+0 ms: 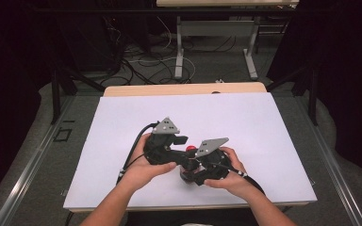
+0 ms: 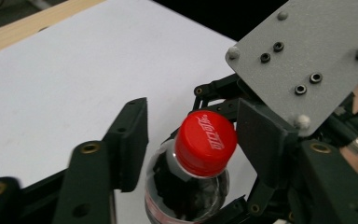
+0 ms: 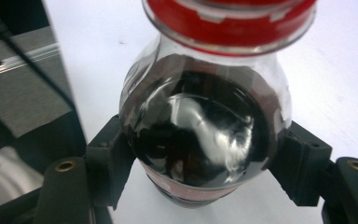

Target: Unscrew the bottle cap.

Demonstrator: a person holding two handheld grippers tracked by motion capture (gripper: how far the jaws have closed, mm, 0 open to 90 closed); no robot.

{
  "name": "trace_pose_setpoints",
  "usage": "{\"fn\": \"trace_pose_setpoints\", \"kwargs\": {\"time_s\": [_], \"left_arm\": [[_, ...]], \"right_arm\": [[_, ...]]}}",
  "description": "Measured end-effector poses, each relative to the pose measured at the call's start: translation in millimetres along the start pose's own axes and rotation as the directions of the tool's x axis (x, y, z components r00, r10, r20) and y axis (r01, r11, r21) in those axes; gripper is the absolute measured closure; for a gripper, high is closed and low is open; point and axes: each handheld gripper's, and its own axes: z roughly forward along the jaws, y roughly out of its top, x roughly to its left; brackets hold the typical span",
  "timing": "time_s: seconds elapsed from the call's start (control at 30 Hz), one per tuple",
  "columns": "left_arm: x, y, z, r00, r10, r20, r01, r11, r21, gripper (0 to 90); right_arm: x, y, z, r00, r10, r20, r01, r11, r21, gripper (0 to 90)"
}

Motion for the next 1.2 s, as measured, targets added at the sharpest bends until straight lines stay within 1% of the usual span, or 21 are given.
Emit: {"fn": "trace_pose_setpoints", "kwargs": {"time_s": [0.03,0.1,0.13,0.2,0.27,0.3,0.4,0.47,0.5,0.6,0.73,0.77,0.8,0.83,0.87,0.93,1.0,1.07,1.1,1.17,1.2], "left_arm": [[0.0,0.0,0.0,1.0,0.0,0.0,0.0,1.0,0.0,41.8],[4.7,-0.7,-5.2,0.9964,0.04,0.075,-0.042,0.9989,0.021,41.7],[7.0,-0.7,-5.7,0.9922,0.069,0.104,-0.072,0.9972,0.021,42.2],[8.7,-1.4,-6.6,0.9842,0.087,0.154,-0.092,0.9953,0.028,47.1],[9.6,-1.6,-6.5,0.9805,0.101,0.169,-0.108,0.9935,0.035,51.0],[10.4,-2.8,-5.6,0.9683,0.125,0.216,-0.135,0.9904,0.03,54.4],[10.1,-4.2,-5.9,0.9604,0.144,0.239,-0.152,0.9882,0.018,59.6],[9.3,-4.4,-5.9,0.9627,0.147,0.228,-0.154,0.9879,0.016,60.6],[6.5,-4.7,-6.1,0.9701,0.145,0.195,-0.151,0.9883,0.02,60.9],[0.8,-4.3,-5.1,0.9821,0.131,0.136,-0.135,0.9906,0.023,61.3],[-10.2,-5.2,-2.3,0.9962,0.087,0.002,-0.087,0.9962,0.002,61.5],[-13.4,-5.3,-1.9,0.9971,0.07,-0.029,-0.07,0.9976,0.002,61.6],[-13.4,-5.3,-1.9,0.9971,0.07,-0.029,-0.07,0.9976,0.002,61.6],[-20.5,-6.2,1.2,0.9941,0.031,-0.104,-0.033,0.9993,-0.018,61.6],[-20.5,-6.2,1.2,0.9941,0.031,-0.104,-0.033,0.9993,-0.018,61.6],[-26.6,-6.3,4.6,0.9885,0.027,-0.149,-0.031,0.9993,-0.023,61.6],[-26.6,-5.8,5.0,0.9894,0.031,-0.142,-0.034,0.9993,-0.018,61.2],[-20.0,-4.9,2.7,0.9965,0.025,-0.079,-0.027,0.9994,-0.022,60.3],[-20.0,-4.9,2.7,0.9965,0.025,-0.079,-0.027,0.9994,-0.022,57.8],[-10.0,-3.6,-4.8,0.9982,0.059,0.007,-0.059,0.9982,-0.012,52.9],[-10.0,-3.6,-4.8,0.9982,0.059,0.007,-0.059,0.9982,-0.012,49.0]], "right_arm": [[0.0,0.3,-0.8,0.9999,-0.007,-0.014,0.007,1.0,-0.004,29.6],[1.3,0.9,-2.2,0.999,-0.031,-0.032,0.031,0.999,-0.007,29.5],[1.9,1.2,-1.9,0.9985,-0.041,-0.035,0.041,0.999,-0.016,29.5],[3.2,1.5,-2.5,0.9972,-0.05,-0.055,0.049,0.999,-0.021,29.5],[3.2,1.6,-2.7,0.9957,-0.064,-0.066,0.063,0.998,-0.024,29.5],[4.4,1.7,-3.5,0.9928,-0.077,-0.092,0.075,0.997,-0.026,29.5],[6.8,2.1,-3.7,0.9906,-0.081,-0.11,0.078,0.996,-0.033,29.6],[7.2,1.8,-3.4,0.9913,-0.078,-0.106,0.075,0.997,-0.033,29.6],[6.6,1.7,-3.2,0.9907,-0.077,-0.113,0.074,0.997,-0.027,29.6],[5.9,1.5,-2.3,0.9943,-0.065,-0.085,0.063,0.998,-0.024,29.6],[6.2,2.5,-2.2,0.9993,-0.03,-0.022,0.03,0.999,-0.022,29.6],[7.0,3.0,-2.2,0.9999,-0.014,-0.001,0.014,1.0,-0.02,29.6],[7.1,3.6,-2.2,0.9998,-0.005,0.02,0.006,1.0,-0.012,29.6],[8.6,3.6,-1.7,0.9985,0.011,0.053,-0.011,1.0,-0.017,29.6],[9.1,3.9,-1.6,0.9977,0.02,0.065,-0.019,1.0,-0.018,29.6],[9.1,3.7,-1.3,0.9957,0.036,0.086,-0.034,0.999,-0.017,29.6],[7.4,3.2,-1.0,0.9976,0.029,0.063,-0.028,0.999,-0.015,29.6],[6.3,2.6,-2.6,0.9986,0.033,0.041,-0.033,0.999,-0.016,29.6],[5.6,2.5,-3.0,0.9993,0.023,0.03,-0.022,1.0,-0.015,29.6],[4.2,2.6,-4.8,0.9999,0.011,0.004,-0.011,1.0,-0.011,29.5],[3.8,2.4,-5.0,1.0,0.004,-0.004,-0.005,1.0,-0.022,29.5]]}}
